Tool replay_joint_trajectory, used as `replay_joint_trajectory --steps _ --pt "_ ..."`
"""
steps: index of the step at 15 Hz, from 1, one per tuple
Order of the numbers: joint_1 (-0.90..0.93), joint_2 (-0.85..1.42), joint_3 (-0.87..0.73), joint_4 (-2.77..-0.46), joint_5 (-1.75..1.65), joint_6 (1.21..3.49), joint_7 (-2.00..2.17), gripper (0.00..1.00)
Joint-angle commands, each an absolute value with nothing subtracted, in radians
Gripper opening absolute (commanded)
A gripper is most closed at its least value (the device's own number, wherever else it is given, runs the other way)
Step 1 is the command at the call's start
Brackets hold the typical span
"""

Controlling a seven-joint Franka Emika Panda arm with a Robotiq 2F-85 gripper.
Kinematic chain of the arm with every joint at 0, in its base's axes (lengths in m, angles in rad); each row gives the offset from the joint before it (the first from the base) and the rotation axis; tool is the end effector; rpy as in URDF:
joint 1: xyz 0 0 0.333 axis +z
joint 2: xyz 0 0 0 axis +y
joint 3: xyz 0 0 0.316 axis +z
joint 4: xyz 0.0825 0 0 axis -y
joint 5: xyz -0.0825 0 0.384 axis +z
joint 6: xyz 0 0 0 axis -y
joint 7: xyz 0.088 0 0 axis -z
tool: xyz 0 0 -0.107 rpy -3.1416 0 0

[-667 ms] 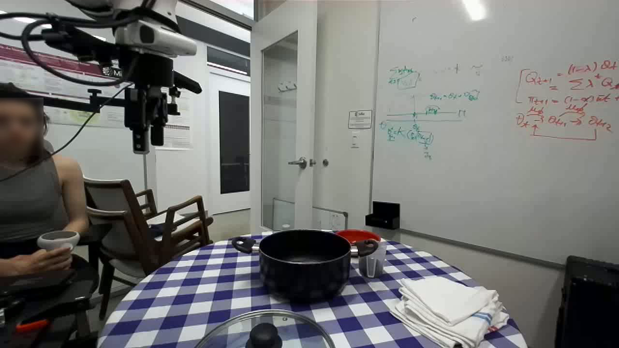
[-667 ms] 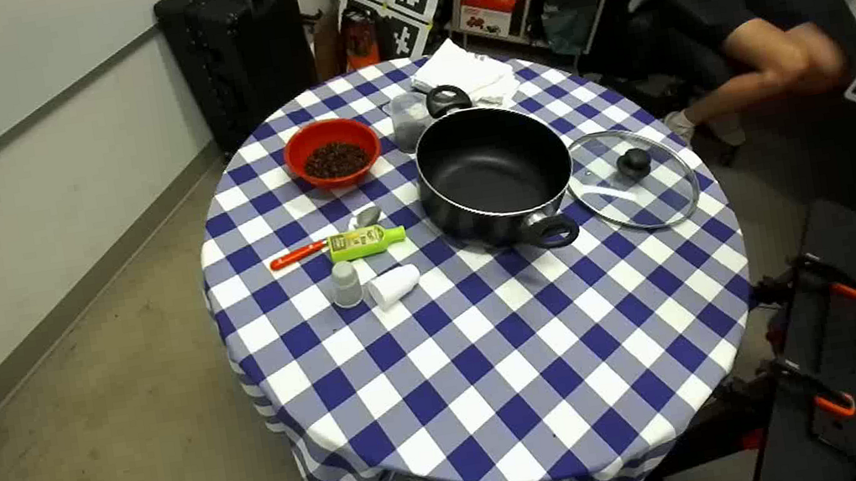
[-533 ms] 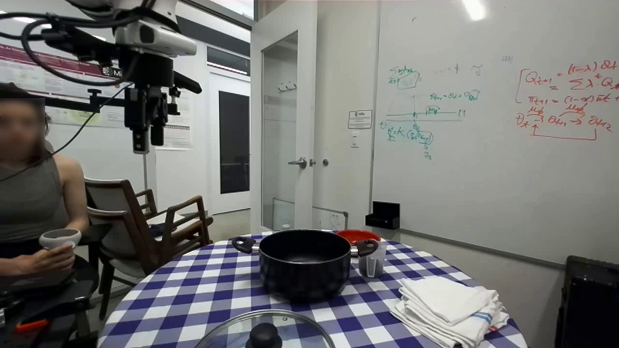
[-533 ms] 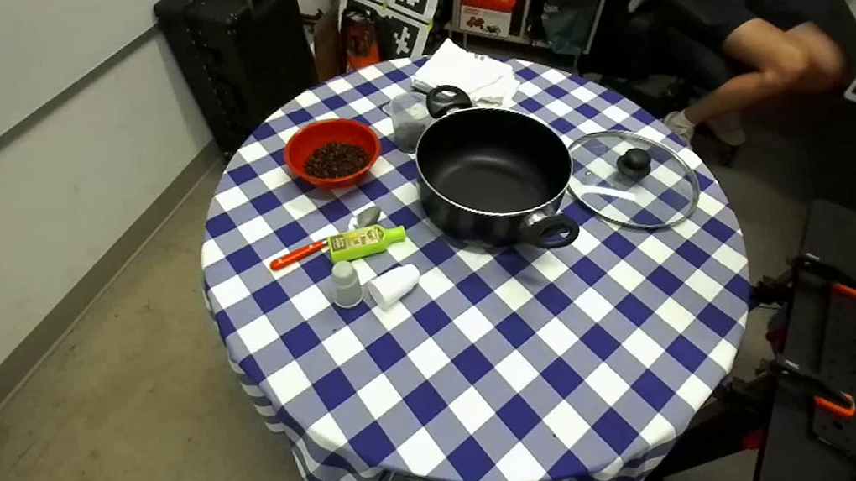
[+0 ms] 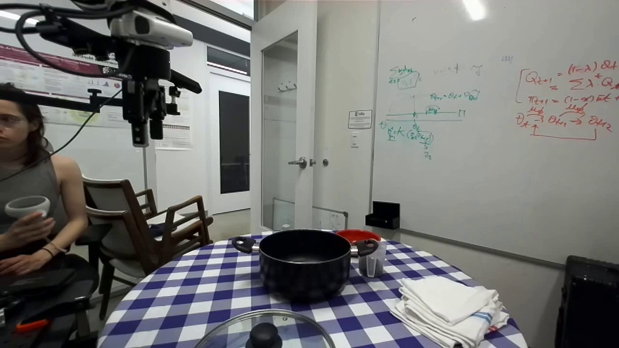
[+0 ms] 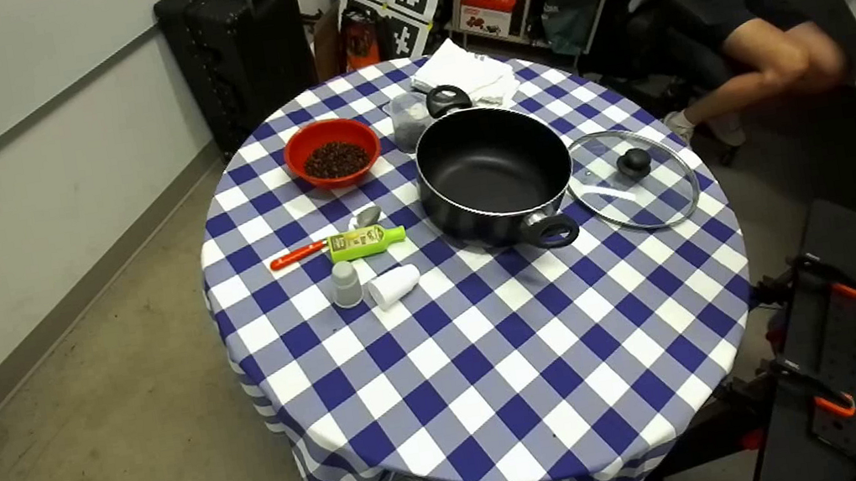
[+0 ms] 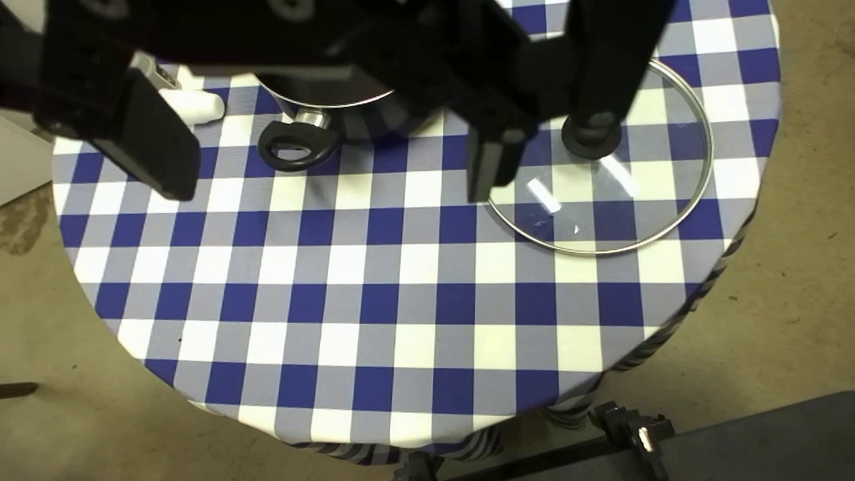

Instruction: Pick up the glass lid from the table and put it on the pot.

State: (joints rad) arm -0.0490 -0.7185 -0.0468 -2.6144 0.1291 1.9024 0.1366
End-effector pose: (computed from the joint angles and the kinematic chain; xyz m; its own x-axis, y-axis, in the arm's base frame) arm 0.3325 -0.0231 0.4749 0.9659 -0.2583 -0.0187 -0.2581 -0.9542 -0.1513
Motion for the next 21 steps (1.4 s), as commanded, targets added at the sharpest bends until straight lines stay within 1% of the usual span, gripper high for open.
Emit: replay_joint_trajectory --steps 1,15,19,21 --pt "-0.059 -0.728 -0.039 -2.613 0.135 1.898 0.131 1.0" --pt "-0.059 -0.742 -0.039 -2.617 0.136 1.896 0.131 1.0" --pt "-0.06 -0.698 -0.035 -2.606 0.132 1.895 0.134 1.0" --pt "-0.046 -0.633 -0.048 -2.591 0.146 1.898 0.108 1.0"
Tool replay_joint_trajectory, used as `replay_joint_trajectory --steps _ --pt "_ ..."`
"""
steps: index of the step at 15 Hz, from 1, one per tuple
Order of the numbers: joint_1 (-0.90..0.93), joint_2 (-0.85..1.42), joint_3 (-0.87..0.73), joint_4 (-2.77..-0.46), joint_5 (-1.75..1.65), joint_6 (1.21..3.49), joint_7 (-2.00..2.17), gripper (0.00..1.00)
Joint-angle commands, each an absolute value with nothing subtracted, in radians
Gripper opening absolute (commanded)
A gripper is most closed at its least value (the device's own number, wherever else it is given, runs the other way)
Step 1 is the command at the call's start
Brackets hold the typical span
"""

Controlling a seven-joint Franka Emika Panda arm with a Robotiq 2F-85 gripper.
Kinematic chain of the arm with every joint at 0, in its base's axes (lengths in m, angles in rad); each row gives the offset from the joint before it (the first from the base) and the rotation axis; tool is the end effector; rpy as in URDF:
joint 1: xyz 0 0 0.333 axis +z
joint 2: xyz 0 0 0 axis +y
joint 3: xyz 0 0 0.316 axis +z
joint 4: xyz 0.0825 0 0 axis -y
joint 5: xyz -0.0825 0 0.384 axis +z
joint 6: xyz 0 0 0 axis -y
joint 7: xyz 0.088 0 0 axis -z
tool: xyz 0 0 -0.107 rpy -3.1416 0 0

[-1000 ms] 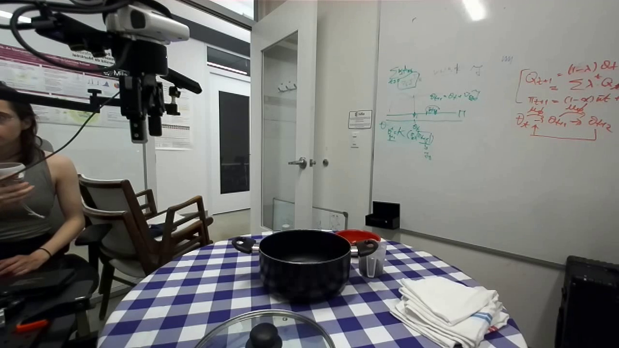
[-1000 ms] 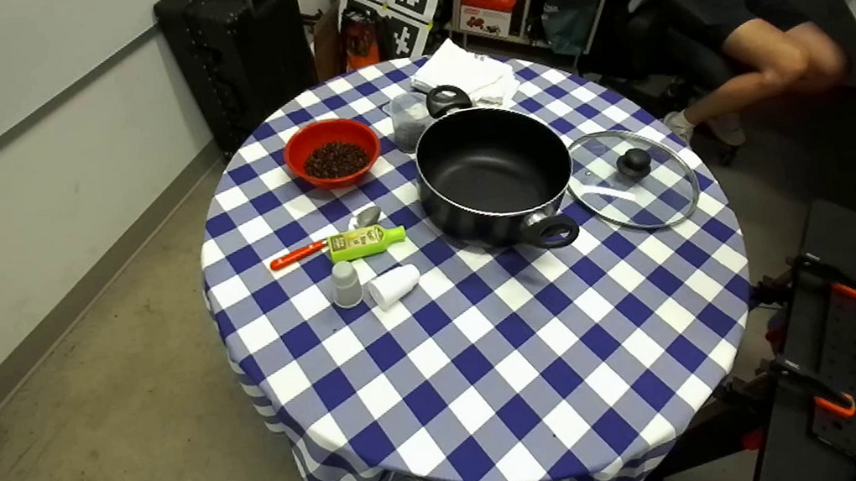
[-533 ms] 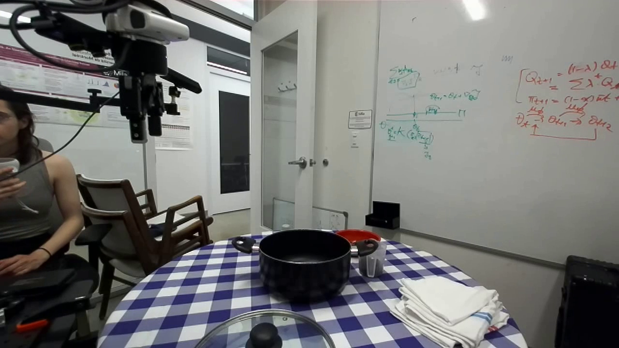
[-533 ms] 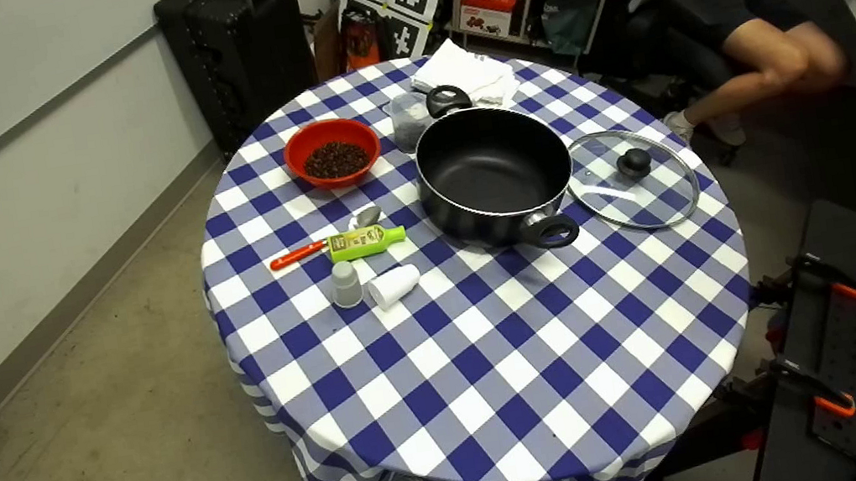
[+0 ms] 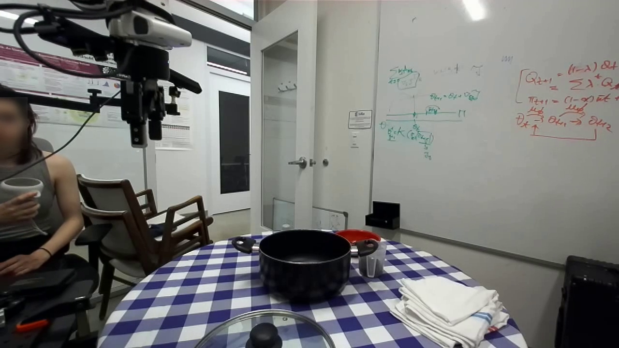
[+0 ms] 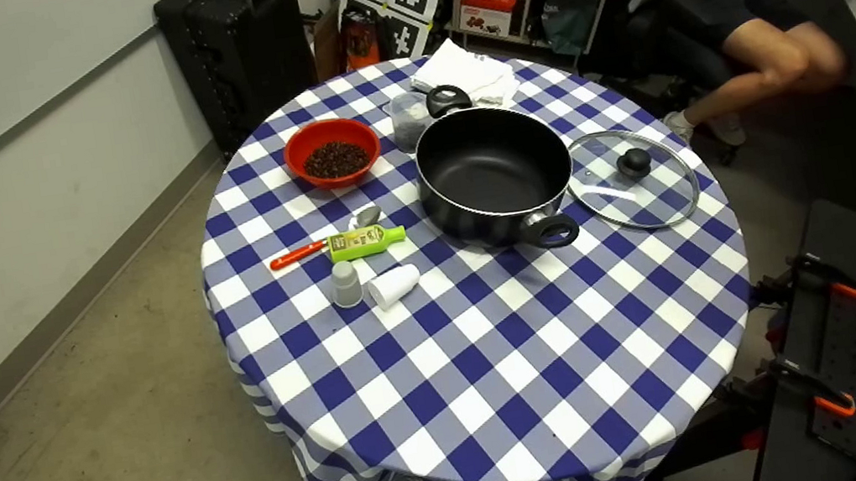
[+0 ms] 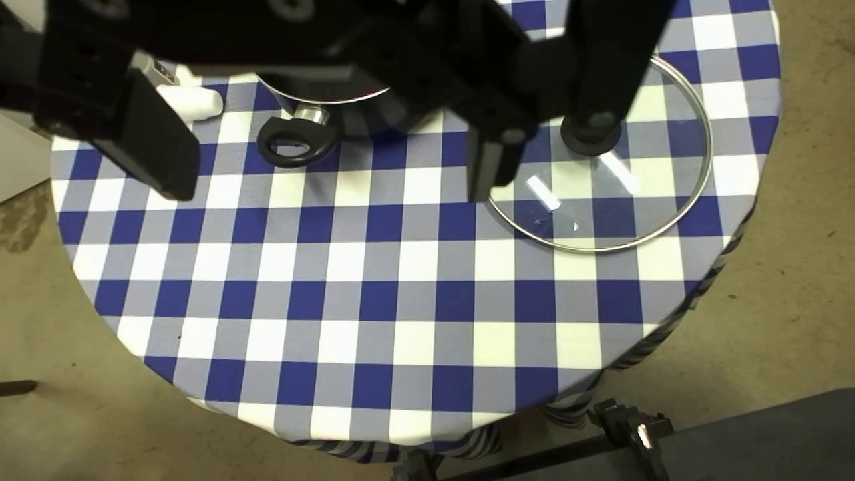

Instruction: Pick up the glass lid from the table and put it on the pot.

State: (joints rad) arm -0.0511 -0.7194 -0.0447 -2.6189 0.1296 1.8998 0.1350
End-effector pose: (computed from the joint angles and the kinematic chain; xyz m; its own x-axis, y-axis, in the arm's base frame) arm 0.3315 -0.0228 0.4728 0.9661 -0.2569 -0.0243 -0.2576 -0.9546 -0.1495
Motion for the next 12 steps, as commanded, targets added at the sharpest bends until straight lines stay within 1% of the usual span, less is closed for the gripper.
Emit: replay_joint_trajectory --steps 1,7,12 --pt "-0.049 -0.588 -0.048 -2.581 0.147 1.91 0.112 1.0" --pt "-0.095 -0.283 -0.041 -2.518 0.122 2.142 0.201 1.0" --pt "-0.131 -0.052 -0.067 -2.405 0.098 2.228 0.268 1.0"
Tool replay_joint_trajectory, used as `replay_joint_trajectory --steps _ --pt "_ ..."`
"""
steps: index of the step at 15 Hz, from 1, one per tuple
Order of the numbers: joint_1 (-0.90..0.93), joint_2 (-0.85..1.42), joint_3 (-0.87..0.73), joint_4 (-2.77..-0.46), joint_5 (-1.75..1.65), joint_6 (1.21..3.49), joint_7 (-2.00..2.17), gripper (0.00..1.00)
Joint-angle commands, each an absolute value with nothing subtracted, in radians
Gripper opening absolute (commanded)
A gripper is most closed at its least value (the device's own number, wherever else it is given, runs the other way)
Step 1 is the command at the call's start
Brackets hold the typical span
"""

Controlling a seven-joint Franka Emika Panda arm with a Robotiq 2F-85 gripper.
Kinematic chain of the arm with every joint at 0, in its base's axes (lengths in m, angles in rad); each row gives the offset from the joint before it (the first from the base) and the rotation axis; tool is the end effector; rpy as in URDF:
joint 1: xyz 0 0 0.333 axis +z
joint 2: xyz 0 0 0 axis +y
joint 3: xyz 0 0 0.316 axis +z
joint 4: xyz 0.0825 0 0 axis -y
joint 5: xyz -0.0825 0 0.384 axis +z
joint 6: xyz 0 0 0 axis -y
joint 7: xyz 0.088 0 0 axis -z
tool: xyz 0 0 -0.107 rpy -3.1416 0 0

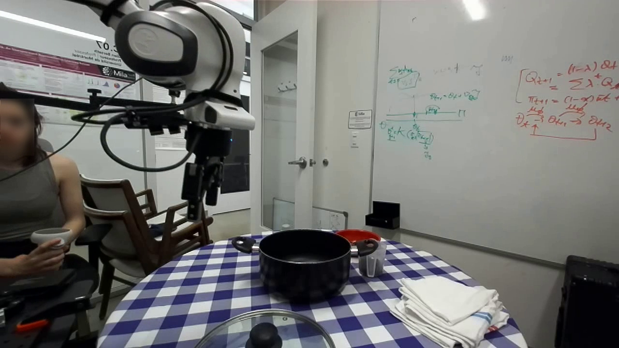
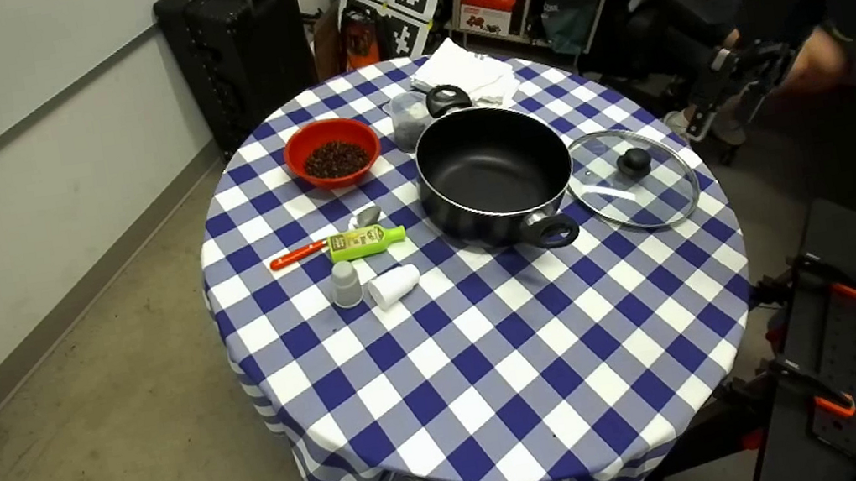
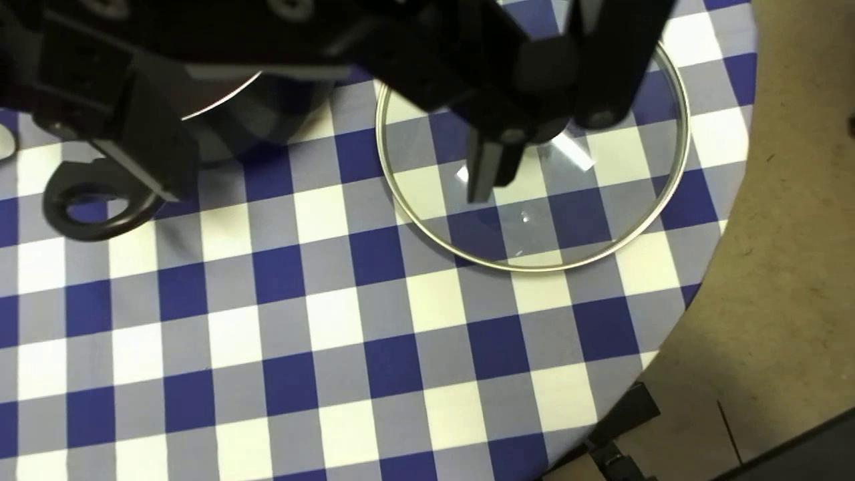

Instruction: Pick up the glass lid from the table and put it on the pot.

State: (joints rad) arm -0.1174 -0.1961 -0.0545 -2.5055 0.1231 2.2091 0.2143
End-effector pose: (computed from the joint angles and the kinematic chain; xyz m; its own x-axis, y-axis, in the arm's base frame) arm 0.4302 -0.0702 0.3463 0.8900 -0.4390 -0.1237 -0.4496 -0.8899 -0.0767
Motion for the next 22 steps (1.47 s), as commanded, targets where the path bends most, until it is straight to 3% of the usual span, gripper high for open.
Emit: replay_joint_trajectory --steps 1,10,22 --pt "-0.136 -0.005 -0.076 -2.379 0.093 2.237 0.279 1.0" --pt "-0.165 0.254 -0.156 -2.228 0.132 2.238 0.282 1.0" --pt "-0.16 0.367 -0.197 -2.187 0.158 2.385 0.391 1.0"
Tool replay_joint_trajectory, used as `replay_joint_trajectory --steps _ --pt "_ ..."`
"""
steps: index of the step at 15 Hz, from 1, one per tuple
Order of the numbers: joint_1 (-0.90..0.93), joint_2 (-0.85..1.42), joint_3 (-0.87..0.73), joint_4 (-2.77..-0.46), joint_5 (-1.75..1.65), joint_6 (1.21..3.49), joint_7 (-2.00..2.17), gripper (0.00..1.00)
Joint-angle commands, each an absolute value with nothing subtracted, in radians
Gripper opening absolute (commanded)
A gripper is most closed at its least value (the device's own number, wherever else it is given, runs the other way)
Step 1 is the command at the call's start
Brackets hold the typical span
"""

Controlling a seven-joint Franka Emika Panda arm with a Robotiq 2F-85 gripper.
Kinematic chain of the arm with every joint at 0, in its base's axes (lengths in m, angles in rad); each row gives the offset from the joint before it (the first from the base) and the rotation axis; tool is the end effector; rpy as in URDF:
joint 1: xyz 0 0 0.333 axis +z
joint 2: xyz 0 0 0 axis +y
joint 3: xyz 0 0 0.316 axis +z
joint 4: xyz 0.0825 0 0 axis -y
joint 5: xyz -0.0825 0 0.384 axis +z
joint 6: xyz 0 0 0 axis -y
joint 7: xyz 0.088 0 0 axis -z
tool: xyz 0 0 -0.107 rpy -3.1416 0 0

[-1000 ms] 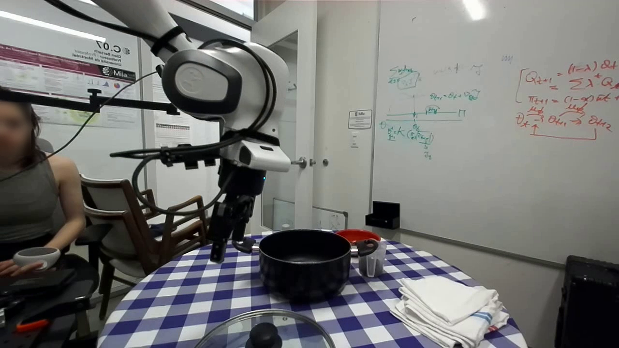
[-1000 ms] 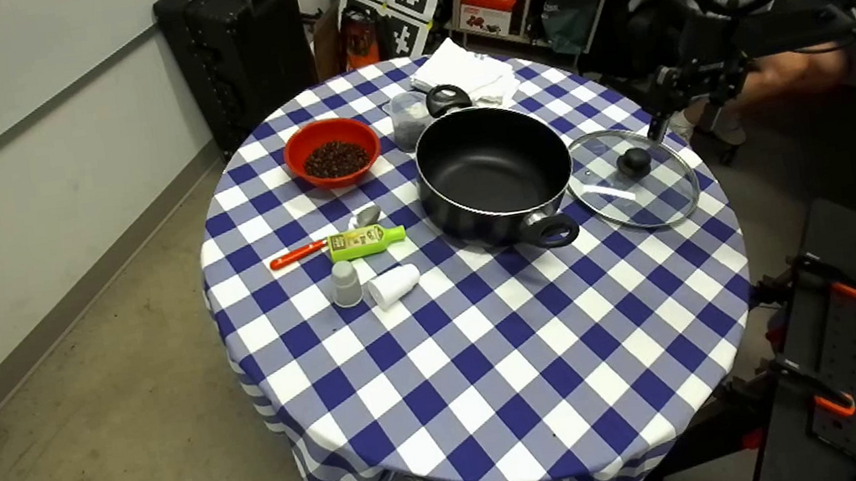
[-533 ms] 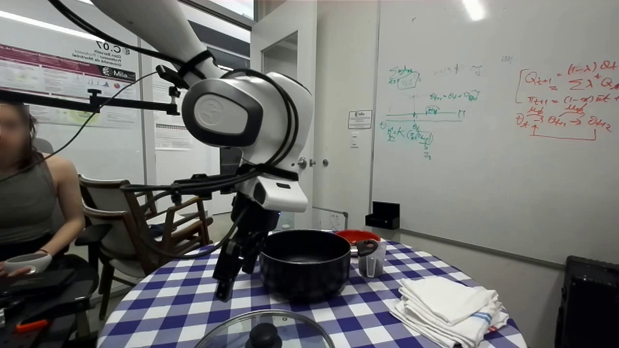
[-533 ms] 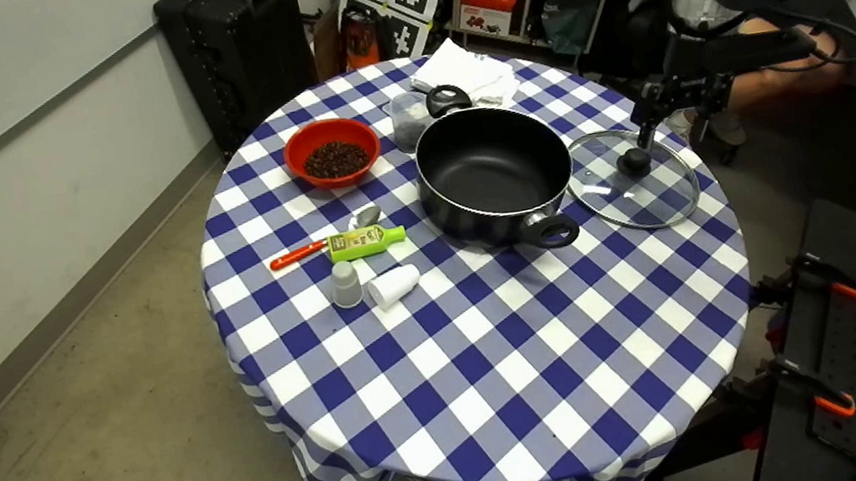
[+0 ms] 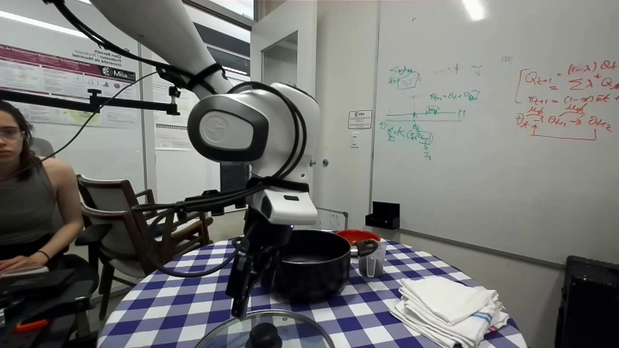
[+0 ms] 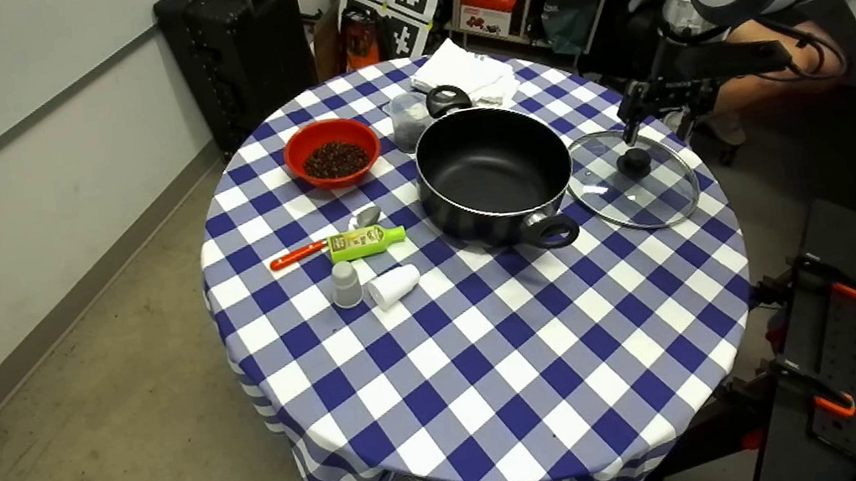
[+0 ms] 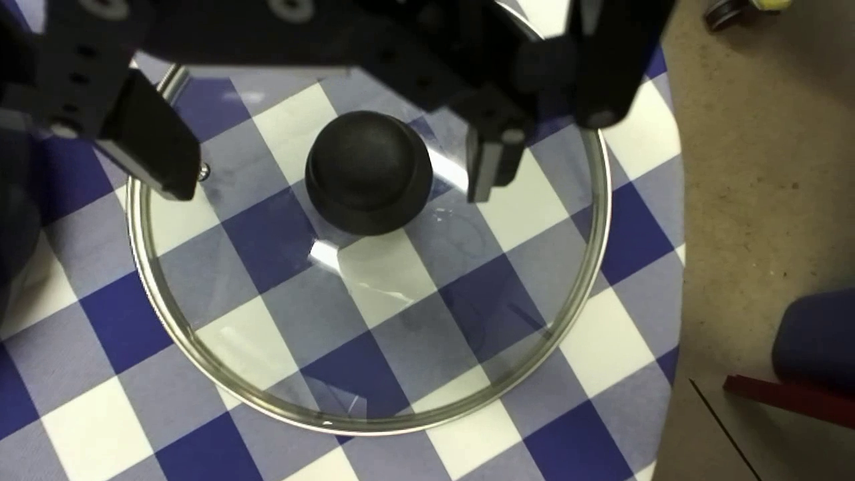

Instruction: Pick up the glass lid from the table and put it on the pot.

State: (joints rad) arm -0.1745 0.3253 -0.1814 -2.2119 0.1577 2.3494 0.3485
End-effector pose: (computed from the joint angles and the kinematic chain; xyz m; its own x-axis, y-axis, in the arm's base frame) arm 0.4993 -0.1850 0.2182 0.6680 -0.7219 -0.1805 -0.7298 -0.6830 0.0307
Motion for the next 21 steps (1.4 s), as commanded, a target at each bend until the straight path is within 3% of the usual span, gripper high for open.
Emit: replay_joint_trajectory --steps 1,21 --pt "-0.158 0.379 -0.199 -2.184 0.155 2.395 0.401 1.0" --pt "-0.144 0.496 -0.203 -2.117 0.168 2.418 0.456 1.0"
